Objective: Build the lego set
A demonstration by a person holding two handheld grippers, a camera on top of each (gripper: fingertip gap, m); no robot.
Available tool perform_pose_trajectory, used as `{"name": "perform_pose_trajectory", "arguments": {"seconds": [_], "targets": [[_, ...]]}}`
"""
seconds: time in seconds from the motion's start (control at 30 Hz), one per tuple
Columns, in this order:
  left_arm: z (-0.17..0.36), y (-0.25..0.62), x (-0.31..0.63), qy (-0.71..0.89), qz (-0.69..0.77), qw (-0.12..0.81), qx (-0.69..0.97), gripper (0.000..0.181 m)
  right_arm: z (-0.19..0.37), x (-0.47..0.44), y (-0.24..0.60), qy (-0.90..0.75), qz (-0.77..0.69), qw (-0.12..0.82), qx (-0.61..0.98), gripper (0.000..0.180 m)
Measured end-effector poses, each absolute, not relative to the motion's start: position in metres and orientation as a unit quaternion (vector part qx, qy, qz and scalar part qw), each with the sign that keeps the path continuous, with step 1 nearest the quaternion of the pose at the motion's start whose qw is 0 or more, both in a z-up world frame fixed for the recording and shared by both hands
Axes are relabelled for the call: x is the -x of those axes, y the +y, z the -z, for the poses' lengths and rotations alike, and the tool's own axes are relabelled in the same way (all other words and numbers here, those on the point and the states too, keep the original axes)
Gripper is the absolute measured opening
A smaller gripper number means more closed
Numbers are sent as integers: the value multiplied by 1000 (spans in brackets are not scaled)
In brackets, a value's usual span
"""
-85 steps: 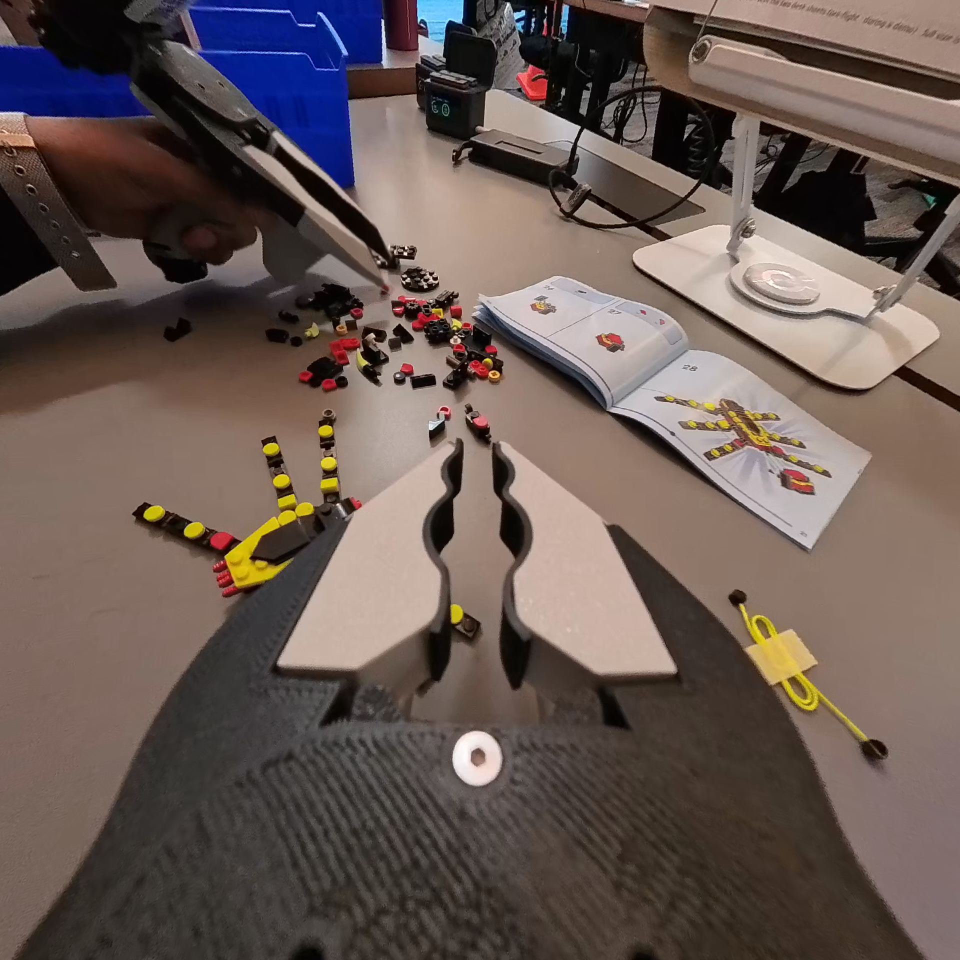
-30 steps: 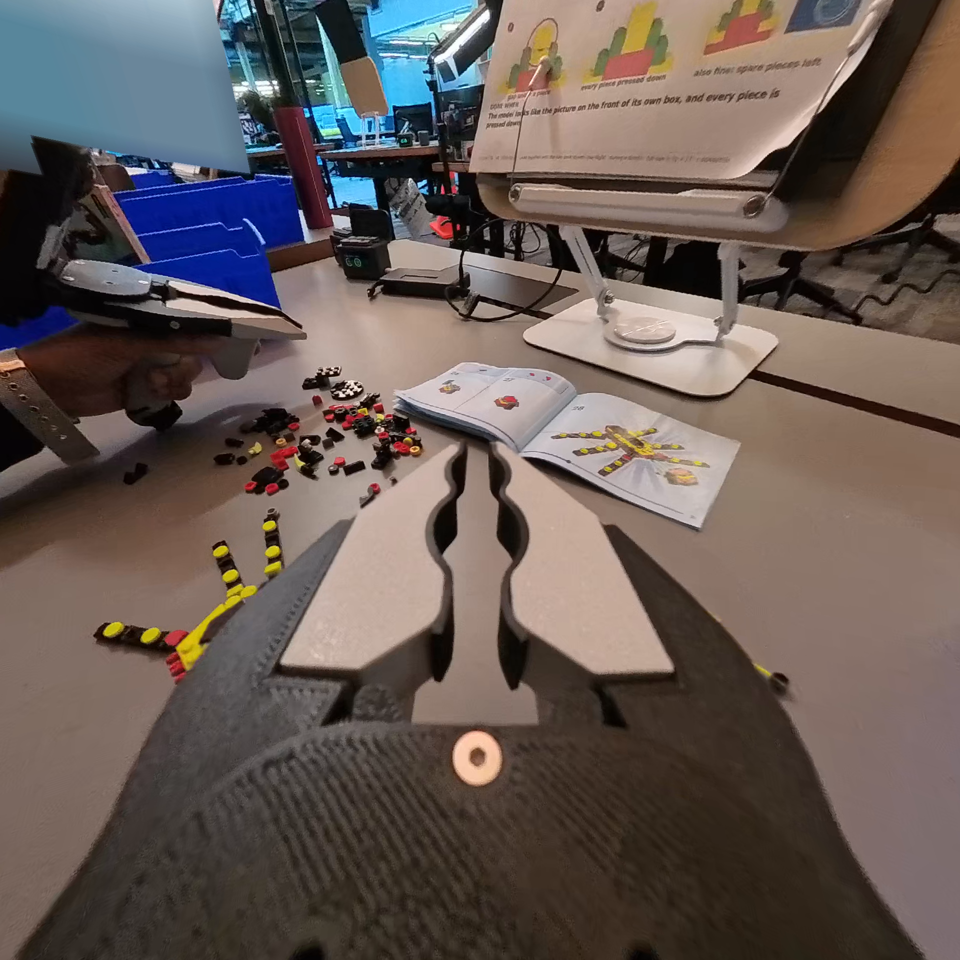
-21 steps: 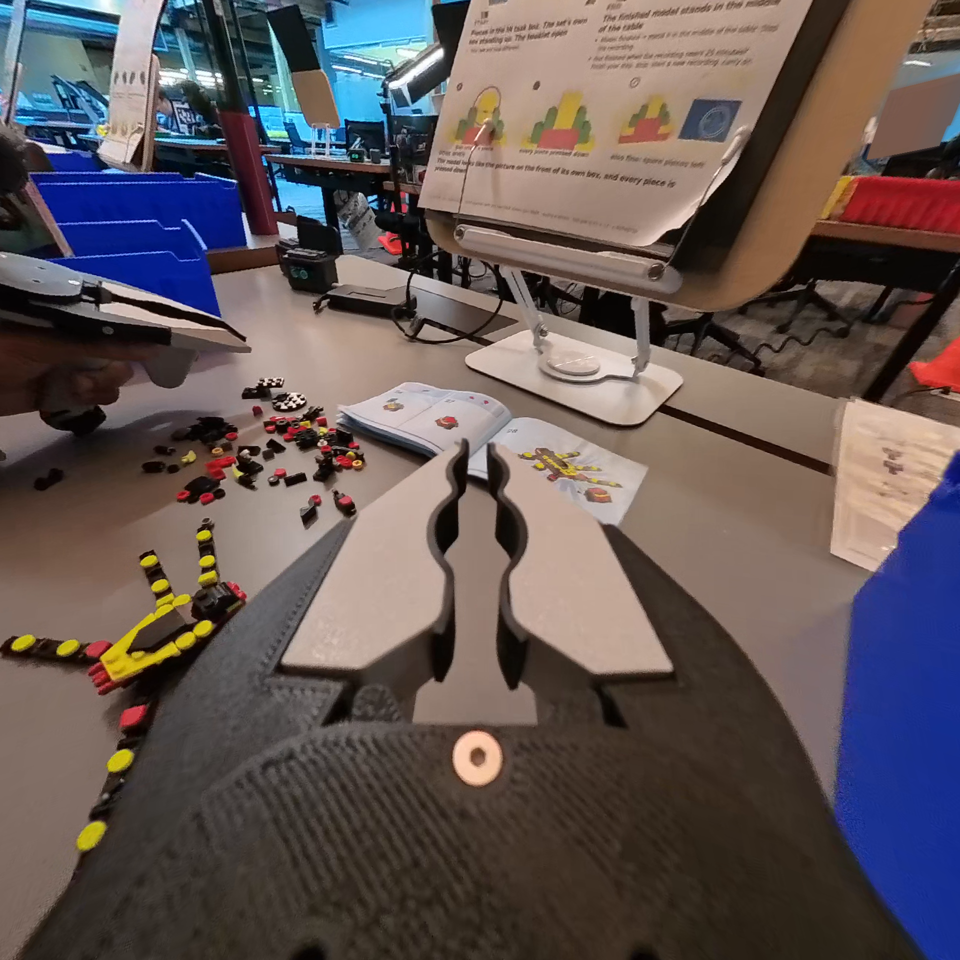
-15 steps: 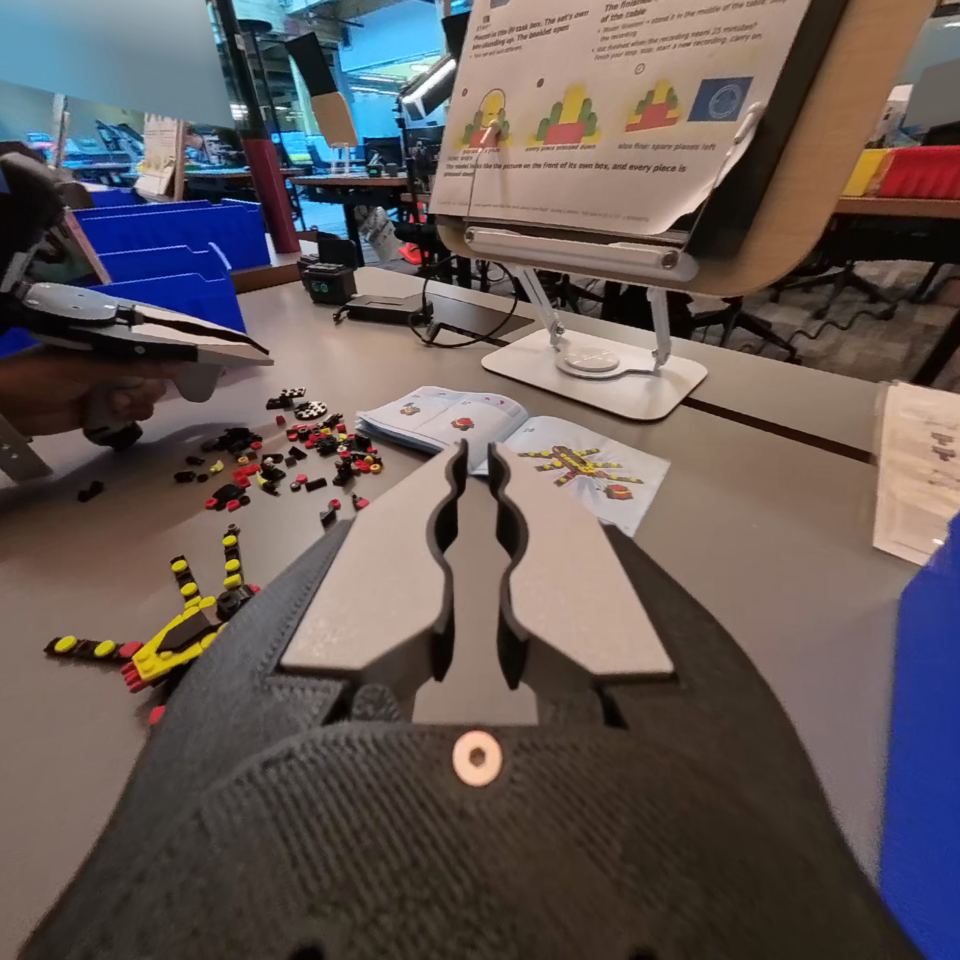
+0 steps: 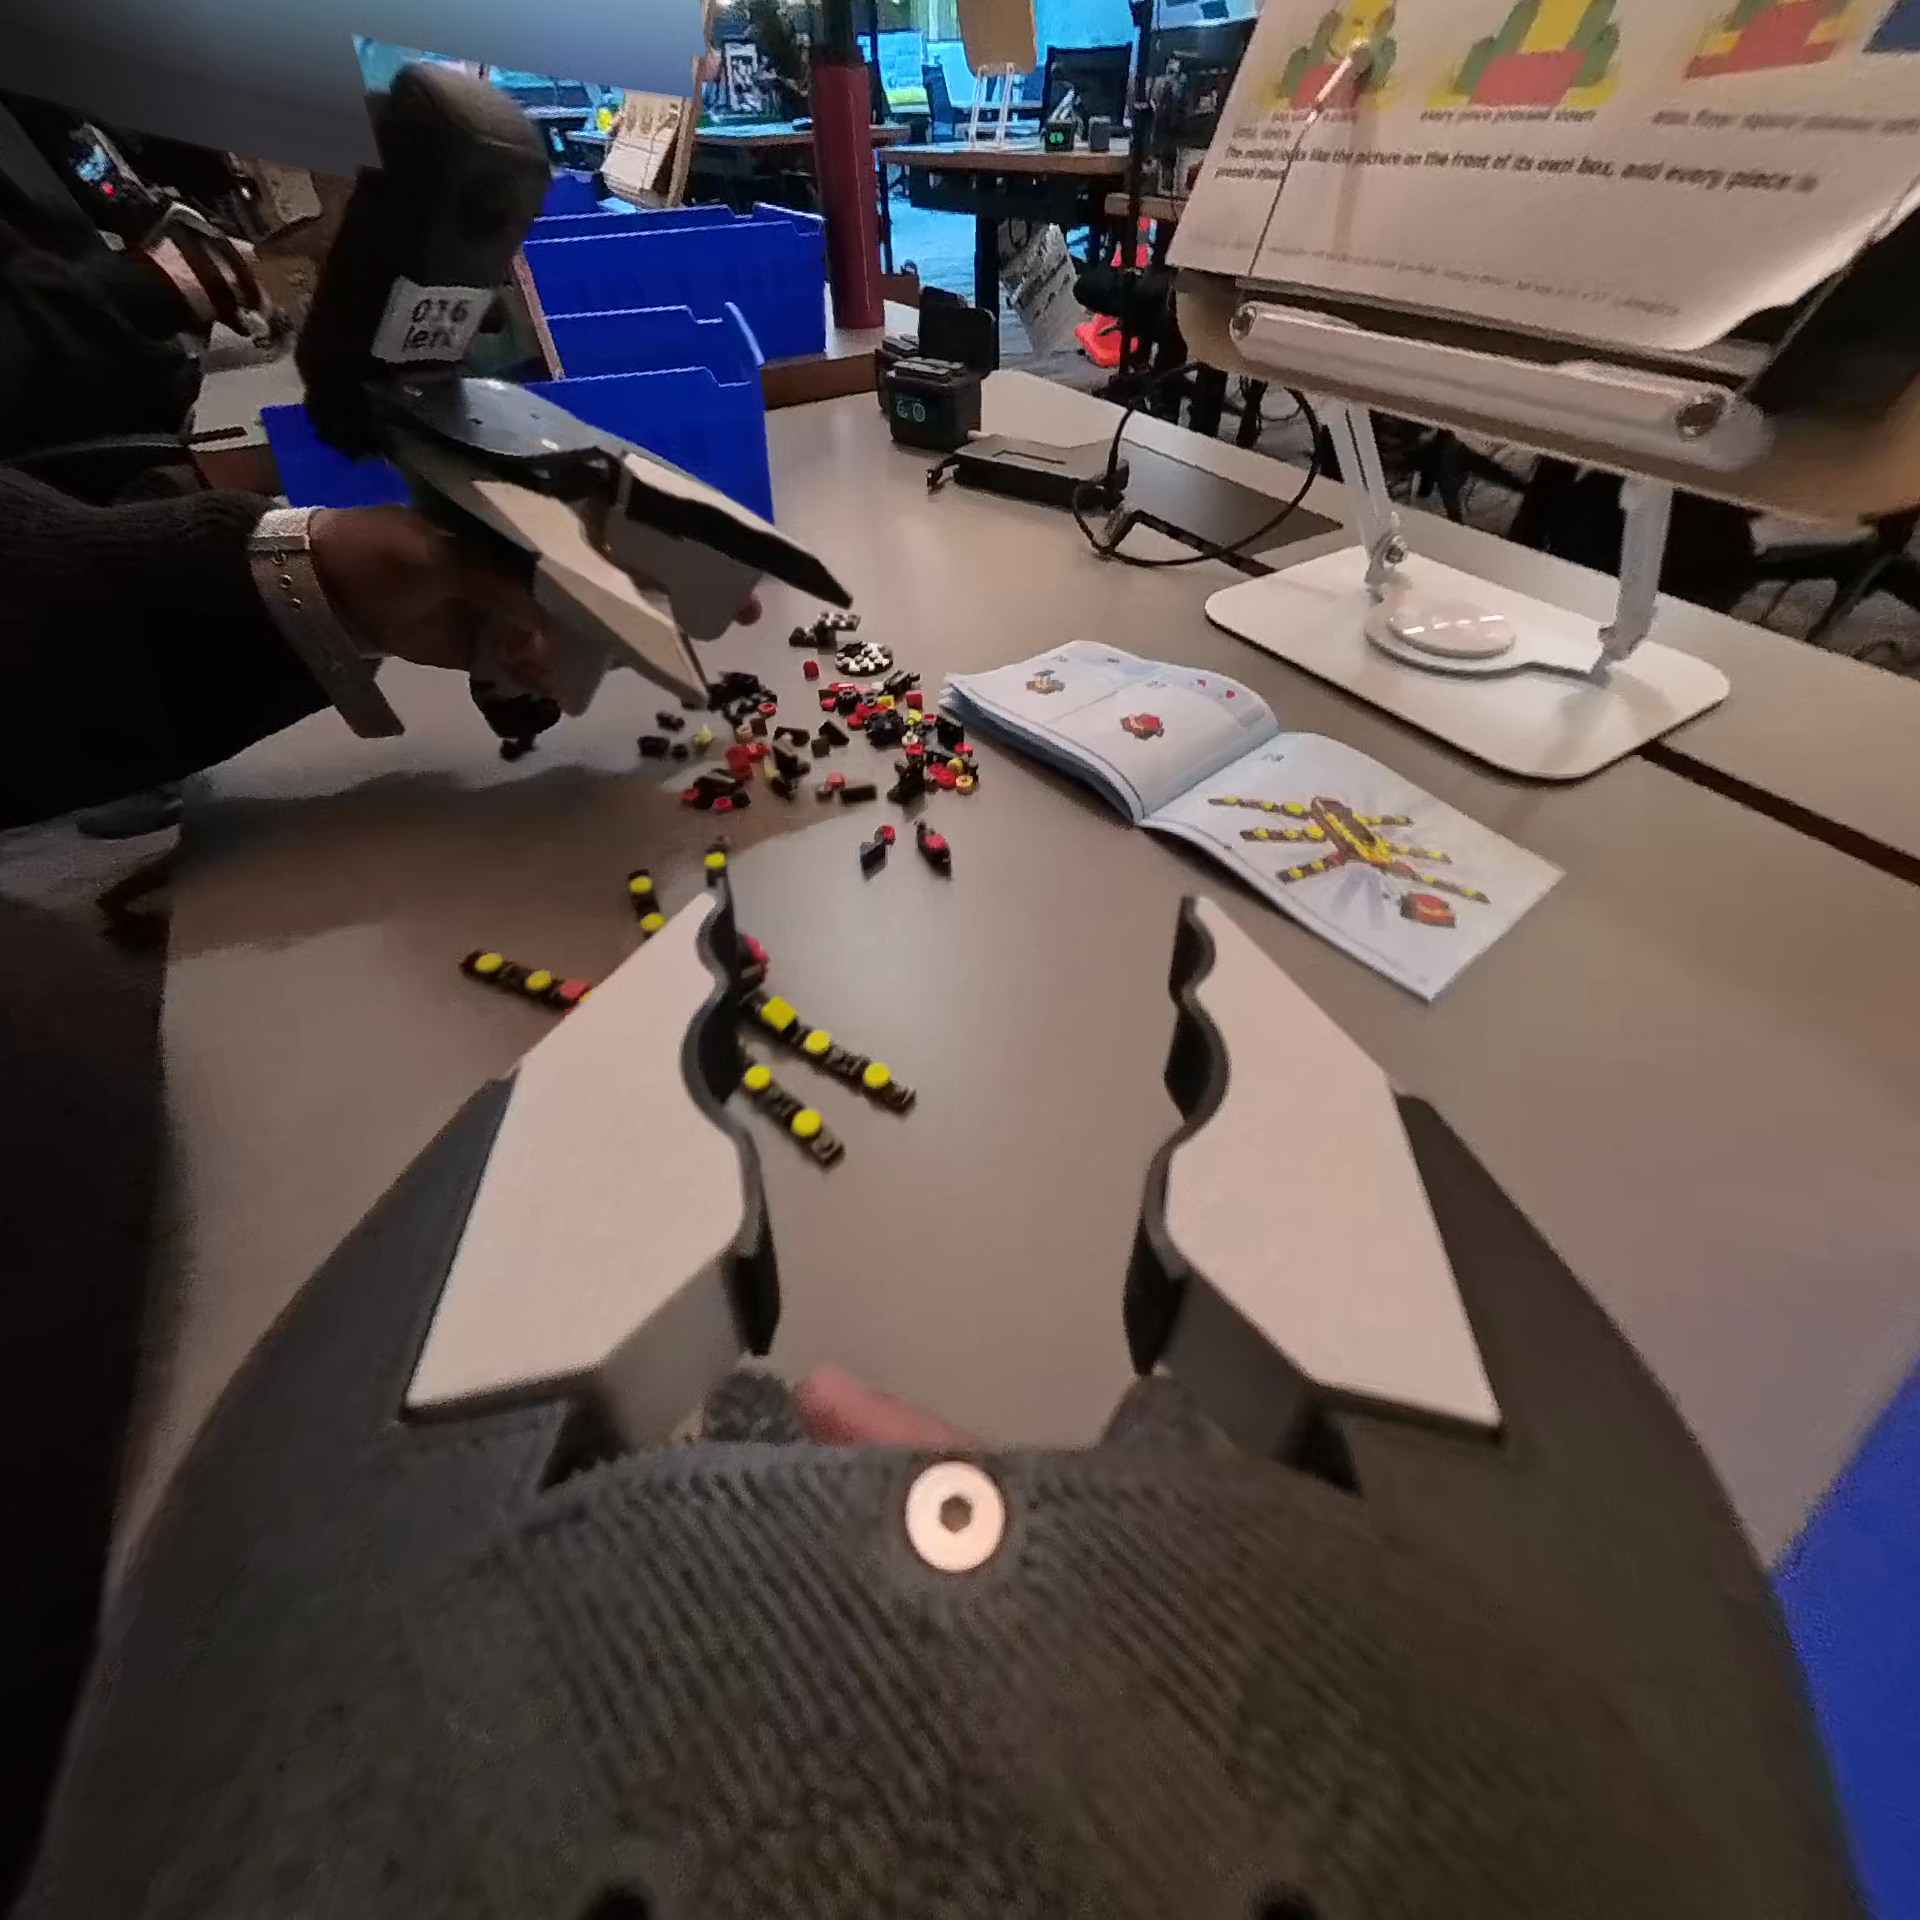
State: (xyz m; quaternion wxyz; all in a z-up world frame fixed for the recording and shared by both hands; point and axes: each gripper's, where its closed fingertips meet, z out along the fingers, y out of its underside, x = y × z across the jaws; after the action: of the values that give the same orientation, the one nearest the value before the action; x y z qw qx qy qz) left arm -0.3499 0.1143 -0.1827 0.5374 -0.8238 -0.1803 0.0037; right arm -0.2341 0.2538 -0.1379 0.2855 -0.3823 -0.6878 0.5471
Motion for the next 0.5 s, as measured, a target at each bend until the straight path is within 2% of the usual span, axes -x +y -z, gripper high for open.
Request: {"name": "perform_pose_trajectory", "arguments": {"seconds": [0.1,0.23,0.4,0.47,0.5], "targets": [[178,138,317,-145,30,529,836,125,147,209,258,-684,-538,273,410,84],[158,171,253,-85,91,541,832,120,160,166,273,-703,-481,301,429,79],[174,219,162,-14,172,495,852,108,171,130,310,-720,-405,360,434,46],[187,232,141,15,163,470,867,96,178,124,314,-726,-397,349,440,31],[191,237,131,29,164,462,871,82,182,122,314,-731,-394,339,441,14]]}}
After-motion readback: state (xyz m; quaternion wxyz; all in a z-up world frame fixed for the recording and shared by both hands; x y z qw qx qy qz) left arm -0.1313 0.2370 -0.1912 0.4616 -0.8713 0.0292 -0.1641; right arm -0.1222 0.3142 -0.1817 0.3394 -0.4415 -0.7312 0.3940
